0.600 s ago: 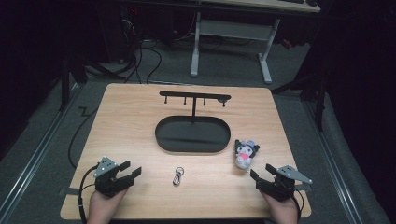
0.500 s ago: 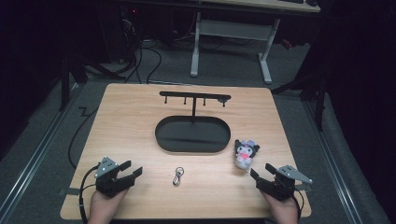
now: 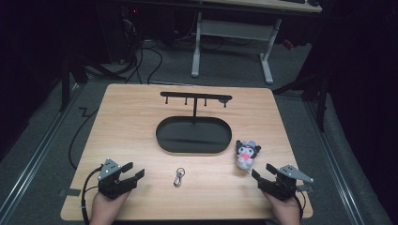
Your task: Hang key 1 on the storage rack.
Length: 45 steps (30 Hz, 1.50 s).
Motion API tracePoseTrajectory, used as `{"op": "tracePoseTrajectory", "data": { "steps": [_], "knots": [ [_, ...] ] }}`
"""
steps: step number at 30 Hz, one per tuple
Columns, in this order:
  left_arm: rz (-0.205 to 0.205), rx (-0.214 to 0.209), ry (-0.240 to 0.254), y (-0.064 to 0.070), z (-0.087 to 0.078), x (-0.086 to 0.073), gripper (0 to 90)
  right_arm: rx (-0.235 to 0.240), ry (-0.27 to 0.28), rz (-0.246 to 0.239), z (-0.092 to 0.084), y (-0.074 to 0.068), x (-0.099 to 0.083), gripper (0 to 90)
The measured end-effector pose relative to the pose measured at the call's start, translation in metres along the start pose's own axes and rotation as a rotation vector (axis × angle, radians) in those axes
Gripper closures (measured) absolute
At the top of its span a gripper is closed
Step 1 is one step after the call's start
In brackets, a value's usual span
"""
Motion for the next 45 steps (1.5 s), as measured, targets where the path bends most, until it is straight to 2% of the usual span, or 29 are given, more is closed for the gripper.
{"op": "tracePoseTrajectory", "data": {
  "steps": [9,11,12,14,15,16,17,19,20,21,22,25,27,30,31,35,38,39,45],
  "knots": [
    [0.005,-0.004,-0.006,0.001,0.000,0.000,39.0,0.007,-0.010,-0.028,0.001,-0.002,-0.001,30.8],
    [0.019,-0.024,-0.039,0.001,0.003,0.000,34.7,0.006,-0.014,-0.029,0.001,-0.002,-0.001,30.9],
    [0.019,-0.024,-0.039,0.001,0.003,0.000,34.7,0.006,-0.016,-0.028,0.000,-0.002,-0.001,31.3],
    [0.046,-0.031,-0.060,0.003,0.001,0.009,34.2,0.008,-0.019,-0.025,-0.002,-0.001,-0.001,32.5],
    [0.063,-0.018,-0.063,0.003,-0.001,0.013,33.3,0.011,-0.020,-0.026,-0.003,-0.001,-0.001,32.7],
    [0.063,-0.018,-0.063,0.003,-0.001,0.013,32.5,0.011,-0.020,-0.026,-0.003,-0.001,-0.001,32.7],
    [0.106,-0.003,-0.082,0.003,-0.003,0.015,31.9,0.012,-0.027,-0.035,-0.003,-0.001,-0.002,33.7],
    [0.125,0.021,-0.103,0.001,-0.005,0.012,29.1,0.013,-0.040,-0.047,-0.004,-0.001,-0.002,33.7],
    [0.125,0.021,-0.103,0.001,-0.005,0.012,27.9,0.013,-0.040,-0.047,-0.004,-0.001,-0.002,33.7],
    [0.114,0.027,-0.099,-0.001,-0.007,0.009,27.0,0.020,-0.062,-0.040,-0.004,-0.001,-0.001,38.1],
    [0.093,0.032,-0.078,-0.002,-0.008,0.002,27.0,0.019,-0.068,-0.040,-0.005,-0.001,0.000,38.7],
    [0.072,0.031,-0.074,-0.004,-0.010,-0.005,26.8,0.026,-0.089,-0.051,-0.005,-0.003,0.001,40.2],
    [0.088,0.038,-0.066,-0.003,-0.013,-0.005,26.7,0.016,-0.115,-0.090,-0.003,-0.006,0.003,39.0],
    [0.087,0.035,-0.059,-0.003,-0.014,-0.005,26.3,0.011,-0.131,-0.104,0.000,-0.008,0.003,36.4],
    [0.079,0.028,-0.055,-0.003,-0.013,-0.005,25.8,0.012,-0.142,-0.107,0.003,-0.009,0.002,35.2],
    [0.089,-0.001,-0.032,-0.002,-0.014,-0.002,25.5,0.000,-0.164,-0.108,0.007,-0.009,0.001,32.2],
    [0.063,-0.039,-0.038,-0.004,-0.014,-0.003,25.9,0.002,-0.183,-0.105,0.008,-0.011,0.002,31.6],
    [0.060,-0.048,-0.039,-0.004,-0.014,-0.004,26.1,-0.001,-0.194,-0.120,0.009,-0.011,0.003,31.2],
    [0.086,-0.058,-0.033,-0.005,-0.016,-0.004,26.5,-0.032,-0.248,-0.109,0.009,-0.014,0.005,29.8]
  ]
}}
Point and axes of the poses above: each handheld gripper's, and its own axes: z roughly forward along the jaws, x roughly out of its top, y roughly to its right, the point moved 1 cm from there along z, roughly forward along the jaws, and after that the axes turned 2 degrees about z, right-handed, at the moved point
